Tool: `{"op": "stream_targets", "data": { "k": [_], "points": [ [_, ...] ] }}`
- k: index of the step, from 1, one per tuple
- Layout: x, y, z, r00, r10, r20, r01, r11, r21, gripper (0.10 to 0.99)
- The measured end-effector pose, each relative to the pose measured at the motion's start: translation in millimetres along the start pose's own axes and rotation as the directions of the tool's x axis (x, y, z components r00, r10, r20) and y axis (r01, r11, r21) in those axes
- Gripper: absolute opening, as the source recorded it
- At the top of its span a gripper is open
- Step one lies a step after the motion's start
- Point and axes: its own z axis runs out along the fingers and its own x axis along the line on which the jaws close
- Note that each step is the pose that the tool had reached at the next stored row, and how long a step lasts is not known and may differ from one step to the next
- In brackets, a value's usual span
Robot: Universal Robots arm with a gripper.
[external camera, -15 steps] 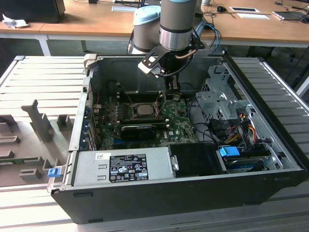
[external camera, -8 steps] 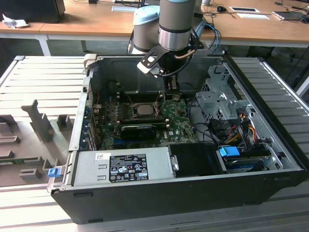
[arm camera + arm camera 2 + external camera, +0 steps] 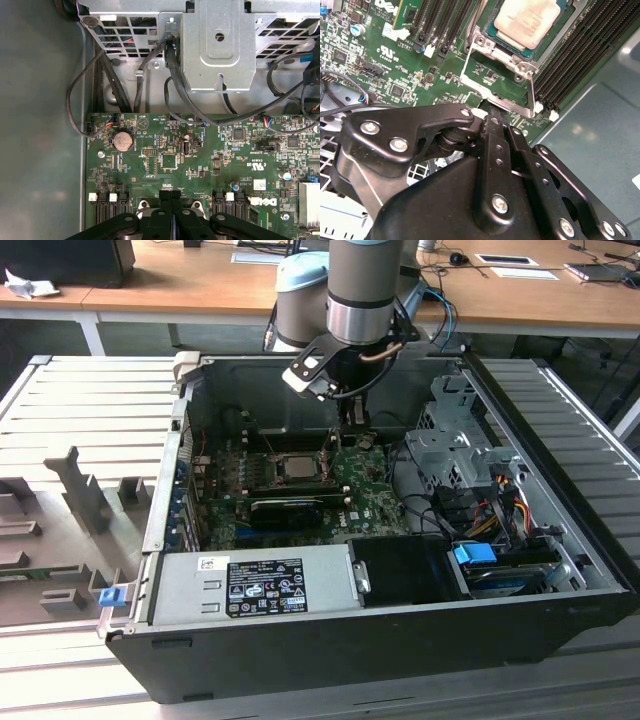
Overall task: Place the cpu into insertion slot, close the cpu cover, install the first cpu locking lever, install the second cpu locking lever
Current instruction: 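Close the cpu cover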
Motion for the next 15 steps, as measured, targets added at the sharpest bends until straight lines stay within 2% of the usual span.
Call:
{"op": "stream_targets", "data": {
  "k": [12, 15],
  "points": [
    [0.0, -3.4, -0.2, 1.0000, 0.000, 0.0000, 0.000, 1.0000, 0.000, 0.106],
    [0.0, -6.2, -0.3, 1.0000, 0.000, -0.0001, 0.000, 1.0000, 0.000, 0.106]
  ]
}}
